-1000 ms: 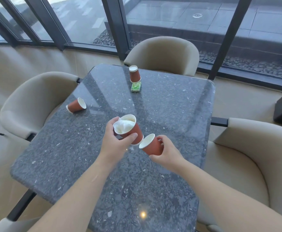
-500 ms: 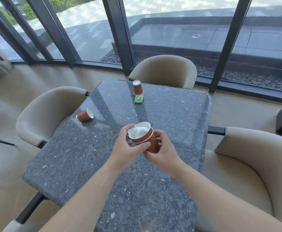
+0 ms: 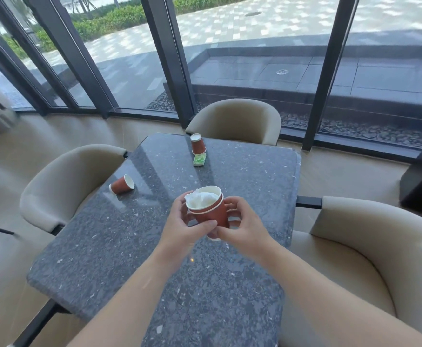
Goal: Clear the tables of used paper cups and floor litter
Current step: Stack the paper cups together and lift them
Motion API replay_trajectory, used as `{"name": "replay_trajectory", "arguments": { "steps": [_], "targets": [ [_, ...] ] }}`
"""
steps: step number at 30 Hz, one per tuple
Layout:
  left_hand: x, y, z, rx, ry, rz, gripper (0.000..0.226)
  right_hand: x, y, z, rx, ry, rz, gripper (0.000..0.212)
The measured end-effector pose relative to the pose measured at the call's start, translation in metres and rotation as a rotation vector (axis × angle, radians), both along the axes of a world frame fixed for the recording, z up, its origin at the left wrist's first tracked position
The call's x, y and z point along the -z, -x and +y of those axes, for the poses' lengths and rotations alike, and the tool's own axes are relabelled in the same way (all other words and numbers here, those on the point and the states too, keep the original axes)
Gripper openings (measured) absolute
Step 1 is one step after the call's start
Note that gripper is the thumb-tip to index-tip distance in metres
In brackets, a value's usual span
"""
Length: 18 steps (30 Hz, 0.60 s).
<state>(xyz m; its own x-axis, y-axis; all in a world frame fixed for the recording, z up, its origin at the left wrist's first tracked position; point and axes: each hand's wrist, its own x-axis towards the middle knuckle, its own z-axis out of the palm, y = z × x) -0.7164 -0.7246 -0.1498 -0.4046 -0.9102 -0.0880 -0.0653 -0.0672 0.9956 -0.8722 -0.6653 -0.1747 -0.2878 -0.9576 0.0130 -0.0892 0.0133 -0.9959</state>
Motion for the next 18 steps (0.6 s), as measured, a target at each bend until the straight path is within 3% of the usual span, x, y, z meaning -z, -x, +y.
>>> {"name": "replay_trajectory", "arguments": {
  "steps": [18],
  "targets": [
    [-0.025,-0.029,0.062,0.213,0.062,0.033,0.076,-0.042,-0.027,0.090,0.140,0.002,0.010,0.046]
  ]
}}
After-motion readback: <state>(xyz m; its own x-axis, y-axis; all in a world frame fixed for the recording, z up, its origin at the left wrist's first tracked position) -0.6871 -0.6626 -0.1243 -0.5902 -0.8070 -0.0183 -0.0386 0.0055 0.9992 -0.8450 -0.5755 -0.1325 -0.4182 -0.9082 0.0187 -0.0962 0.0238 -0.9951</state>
